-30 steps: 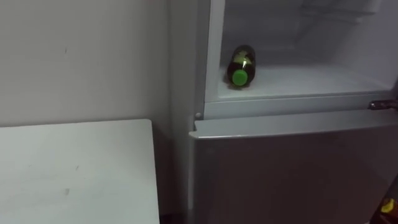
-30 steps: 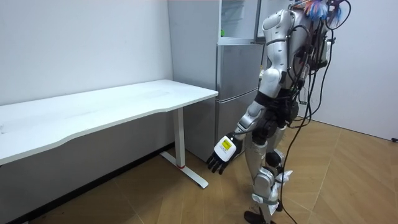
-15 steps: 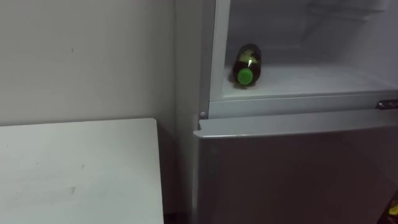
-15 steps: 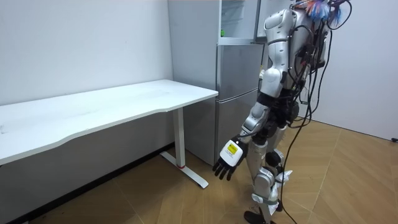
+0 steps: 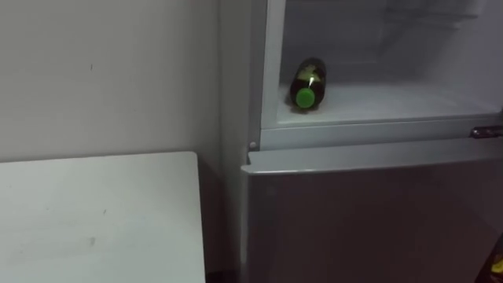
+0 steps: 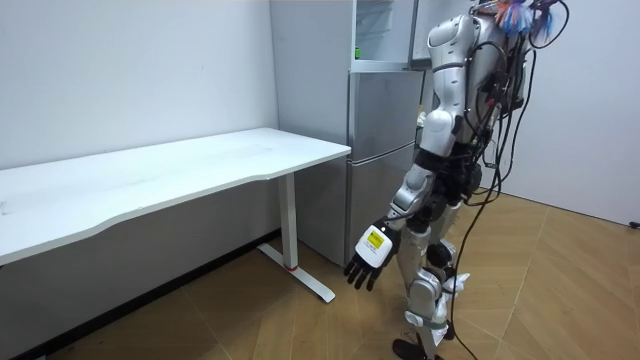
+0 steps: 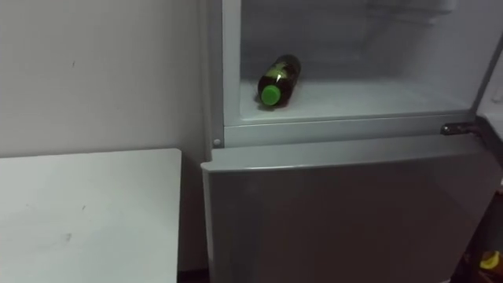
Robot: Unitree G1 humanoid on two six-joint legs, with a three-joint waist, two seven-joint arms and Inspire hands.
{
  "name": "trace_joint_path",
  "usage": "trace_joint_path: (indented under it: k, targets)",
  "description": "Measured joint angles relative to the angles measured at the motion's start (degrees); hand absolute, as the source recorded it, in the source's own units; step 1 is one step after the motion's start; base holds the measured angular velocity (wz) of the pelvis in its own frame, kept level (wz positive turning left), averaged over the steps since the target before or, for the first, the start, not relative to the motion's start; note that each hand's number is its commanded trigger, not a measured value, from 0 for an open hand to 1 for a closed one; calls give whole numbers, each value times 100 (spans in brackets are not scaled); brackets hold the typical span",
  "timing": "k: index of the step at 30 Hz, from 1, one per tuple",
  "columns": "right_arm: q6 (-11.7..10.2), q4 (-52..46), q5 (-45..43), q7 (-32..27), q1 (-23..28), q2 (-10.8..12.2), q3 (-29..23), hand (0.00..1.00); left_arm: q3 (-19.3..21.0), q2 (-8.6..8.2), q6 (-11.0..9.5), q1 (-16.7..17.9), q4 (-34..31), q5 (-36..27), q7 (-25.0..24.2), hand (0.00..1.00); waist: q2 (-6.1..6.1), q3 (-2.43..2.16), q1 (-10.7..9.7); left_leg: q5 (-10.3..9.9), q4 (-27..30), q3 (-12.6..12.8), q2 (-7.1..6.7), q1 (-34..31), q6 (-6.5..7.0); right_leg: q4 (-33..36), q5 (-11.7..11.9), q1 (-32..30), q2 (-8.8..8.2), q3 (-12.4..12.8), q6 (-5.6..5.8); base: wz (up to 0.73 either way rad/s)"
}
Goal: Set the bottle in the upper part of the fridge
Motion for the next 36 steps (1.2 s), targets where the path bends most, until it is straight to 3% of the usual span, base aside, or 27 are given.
trace_joint_path:
  k: [11,19,36]
  targets:
    - [-12,-41,-204,349,-10,0,156,0,-285,1,-16,-66,-18,-1,12,0,2,14,102,-2,-15,4,2,-3,-2,-29,0,1,8,28,1,0]
    - [-12,-193,-446,588,-113,0,279,0,-279,10,-18,-27,45,-3,11,0,-3,15,248,-4,27,-22,2,-13,-3,-25,2,14,-4,-9,-2,2]
    - [-4,-302,-450,1311,-280,0,590,0,-278,12,-4,20,4,2,-21,0,-2,0,281,-3,46,-223,6,-17,-4,-221,33,202,-43,-203,-1,7]
